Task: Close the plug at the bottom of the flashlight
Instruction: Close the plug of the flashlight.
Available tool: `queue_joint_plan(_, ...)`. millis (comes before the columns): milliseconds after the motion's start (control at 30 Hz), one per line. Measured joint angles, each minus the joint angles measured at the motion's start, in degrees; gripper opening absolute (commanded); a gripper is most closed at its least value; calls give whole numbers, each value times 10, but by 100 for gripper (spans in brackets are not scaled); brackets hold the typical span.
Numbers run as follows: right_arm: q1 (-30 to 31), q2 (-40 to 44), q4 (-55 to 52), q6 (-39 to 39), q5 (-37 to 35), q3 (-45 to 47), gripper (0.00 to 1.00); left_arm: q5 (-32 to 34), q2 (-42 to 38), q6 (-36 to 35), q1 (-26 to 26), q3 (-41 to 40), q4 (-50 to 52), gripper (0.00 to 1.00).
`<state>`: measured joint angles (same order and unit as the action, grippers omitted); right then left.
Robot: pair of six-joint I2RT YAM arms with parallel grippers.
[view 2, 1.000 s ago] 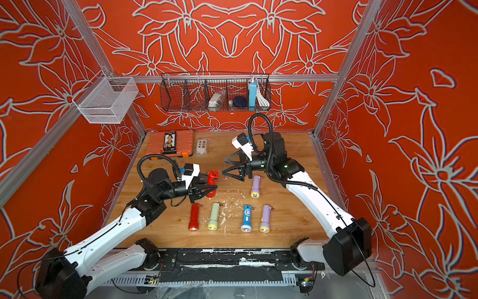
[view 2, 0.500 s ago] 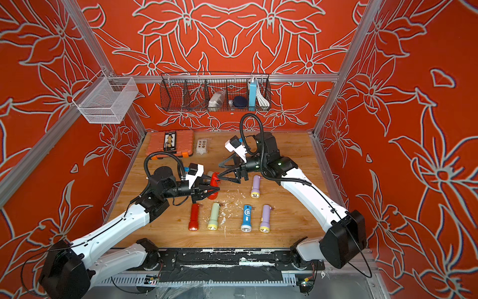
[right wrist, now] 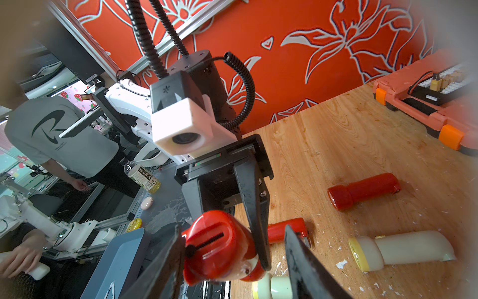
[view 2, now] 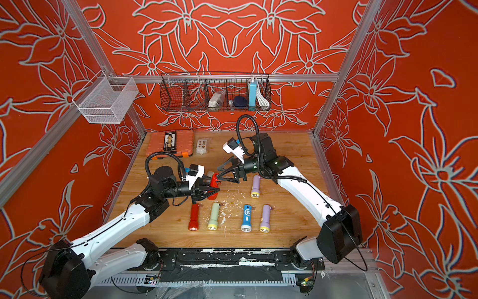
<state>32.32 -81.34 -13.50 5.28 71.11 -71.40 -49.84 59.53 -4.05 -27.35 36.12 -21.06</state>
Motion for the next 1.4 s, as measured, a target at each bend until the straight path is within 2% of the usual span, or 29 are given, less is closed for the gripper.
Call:
queue_joint_plan(333,16,-10,-2,3,13,0,42,0,-3,-10,1,1,27,0)
queue_joint_plan(600,26,-12,18,8,24,0,27,11,-39,-14,2,1,71,0)
queue_joint_plan(767,30,-14,32,13,25,2,23,14,-53,-15,2,0,83,0)
queue_joint_plan(1200,39,-34,58,14,28,2,5,31,-68,-8,4,-5,120,0)
queue_joint_plan(1400,40,-40,37,7,22,-13,4,28,-68,-6,7,-5,122,0)
